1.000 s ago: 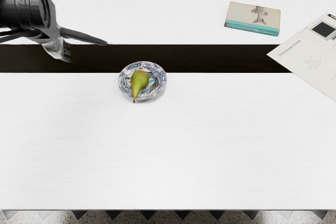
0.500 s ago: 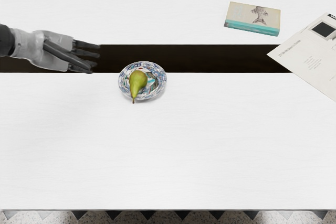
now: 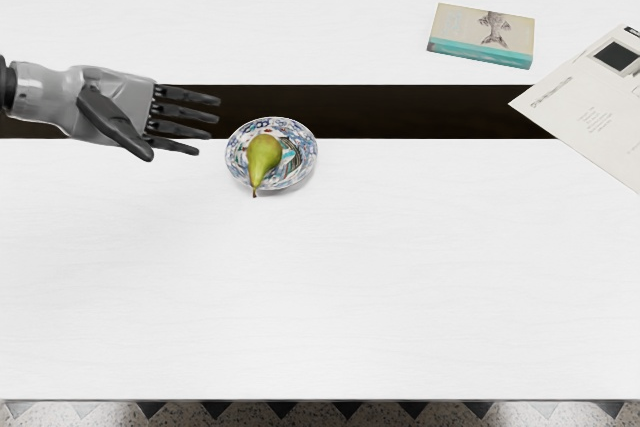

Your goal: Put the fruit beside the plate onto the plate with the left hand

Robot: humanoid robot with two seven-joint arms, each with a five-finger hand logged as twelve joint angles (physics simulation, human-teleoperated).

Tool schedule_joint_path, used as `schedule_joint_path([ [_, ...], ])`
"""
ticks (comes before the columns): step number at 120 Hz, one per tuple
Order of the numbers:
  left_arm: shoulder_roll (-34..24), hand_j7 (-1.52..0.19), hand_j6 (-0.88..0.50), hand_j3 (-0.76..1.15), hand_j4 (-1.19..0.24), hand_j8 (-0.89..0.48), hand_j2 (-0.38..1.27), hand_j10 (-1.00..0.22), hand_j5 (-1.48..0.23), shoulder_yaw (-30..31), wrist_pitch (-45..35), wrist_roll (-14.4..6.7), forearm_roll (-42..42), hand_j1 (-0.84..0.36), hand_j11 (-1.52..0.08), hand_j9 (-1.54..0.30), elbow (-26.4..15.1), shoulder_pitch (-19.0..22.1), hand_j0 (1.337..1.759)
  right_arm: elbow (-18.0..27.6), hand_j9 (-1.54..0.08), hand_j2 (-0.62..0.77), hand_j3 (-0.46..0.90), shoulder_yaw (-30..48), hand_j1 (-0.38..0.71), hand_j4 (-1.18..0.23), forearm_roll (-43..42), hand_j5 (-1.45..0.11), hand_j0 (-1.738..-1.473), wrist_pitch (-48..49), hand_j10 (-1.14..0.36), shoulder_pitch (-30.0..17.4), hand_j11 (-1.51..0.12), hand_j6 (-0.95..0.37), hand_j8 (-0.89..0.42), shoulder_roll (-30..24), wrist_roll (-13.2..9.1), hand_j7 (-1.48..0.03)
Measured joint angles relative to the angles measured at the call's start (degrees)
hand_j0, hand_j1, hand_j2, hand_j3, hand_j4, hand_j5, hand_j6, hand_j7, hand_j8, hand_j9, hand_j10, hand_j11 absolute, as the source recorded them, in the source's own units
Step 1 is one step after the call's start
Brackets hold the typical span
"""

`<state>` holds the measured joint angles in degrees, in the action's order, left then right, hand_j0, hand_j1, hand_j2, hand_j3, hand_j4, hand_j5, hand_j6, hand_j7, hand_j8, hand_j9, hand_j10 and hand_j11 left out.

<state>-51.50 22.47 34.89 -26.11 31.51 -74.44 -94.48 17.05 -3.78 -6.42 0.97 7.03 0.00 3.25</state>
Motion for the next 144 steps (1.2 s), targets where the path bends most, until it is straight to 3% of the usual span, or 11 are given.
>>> schedule_joint_path([
  [144, 0.0, -0.01, 0.0, 0.0, 0.0, 0.0, 0.0, 0.0, -0.01, 0.0, 0.1, 0.0, 0.0, 0.34, -0.01, -0.01, 0.0, 0.0, 1.658, 0.0, -0.02, 0.0, 0.0, 0.0, -0.33, -0.01, 0.0, -0.02, -1.658, 0.0, -0.01, 0.0, -0.02, -0.01, -0.01, 0.0, 0.0, -0.02],
])
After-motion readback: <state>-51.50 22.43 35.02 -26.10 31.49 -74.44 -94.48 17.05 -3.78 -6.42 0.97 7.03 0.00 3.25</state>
